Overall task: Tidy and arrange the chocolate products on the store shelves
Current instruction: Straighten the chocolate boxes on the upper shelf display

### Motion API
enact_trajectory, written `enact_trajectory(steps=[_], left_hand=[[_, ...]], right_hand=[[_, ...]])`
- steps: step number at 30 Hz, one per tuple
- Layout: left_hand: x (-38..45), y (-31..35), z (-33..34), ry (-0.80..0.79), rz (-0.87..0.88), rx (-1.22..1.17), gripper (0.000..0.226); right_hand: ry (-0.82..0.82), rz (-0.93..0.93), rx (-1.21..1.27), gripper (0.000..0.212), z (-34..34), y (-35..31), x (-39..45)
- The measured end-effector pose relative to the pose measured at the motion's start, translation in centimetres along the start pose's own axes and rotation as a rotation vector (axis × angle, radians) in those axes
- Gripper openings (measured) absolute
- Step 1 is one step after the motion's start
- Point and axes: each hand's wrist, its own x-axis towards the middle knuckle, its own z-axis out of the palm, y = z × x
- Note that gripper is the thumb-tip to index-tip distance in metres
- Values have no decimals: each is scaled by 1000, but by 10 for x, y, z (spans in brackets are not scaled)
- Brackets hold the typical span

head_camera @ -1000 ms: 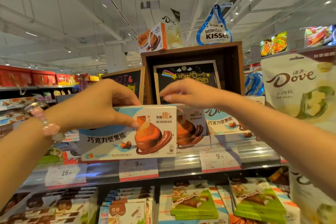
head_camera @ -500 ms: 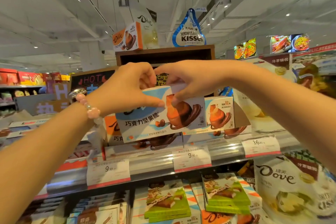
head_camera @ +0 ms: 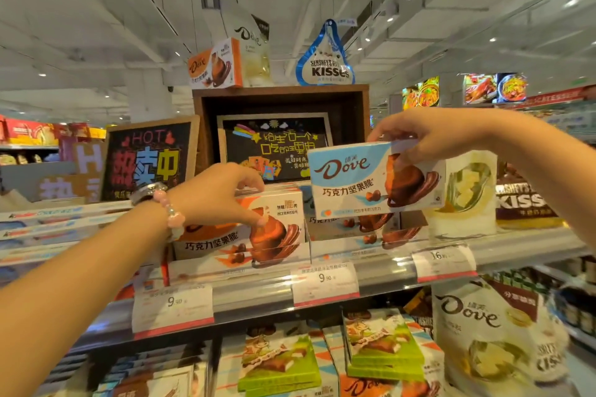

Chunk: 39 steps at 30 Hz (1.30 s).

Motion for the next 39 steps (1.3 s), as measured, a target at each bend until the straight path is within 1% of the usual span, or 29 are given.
enact_trajectory(steps=[6,14,17,20,22,25,27,30,33,35,37,39], left_hand=[[-1,-10,9,5,10,-30,48],[-1,-13,12,18,22,-27,48],[-1,-14,12,21,27,-28,48],[-1,-14,13,24,31,-21,48],[-1,-14,13,26,34,-21,48],[-1,-15,14,29,26,-25,49],[-1,-14,14,35,26,-22,49],[-3,-14,14,51,28,-7,51],[-4,-13,15,55,33,-3,50],[-5,-12,15,53,32,-2,49],[-6,-11,15,52,28,-2,48],[-7,-10,15,58,24,-3,48]], right_hand=[[0,17,-29,40,14,3,15],[-68,39,69,41,39,13,30],[-74,33,57,42,52,20,32],[-20,30,41,47,64,28,31],[48,8,60,50,70,33,29],[176,-68,-27,42,77,36,29],[235,-94,-115,40,80,36,31],[247,-83,-142,38,82,36,36],[255,-61,-39,22,78,31,41],[264,-68,-38,14,76,27,47],[275,-91,-48,13,75,22,56],[287,-123,5,19,76,15,65]])
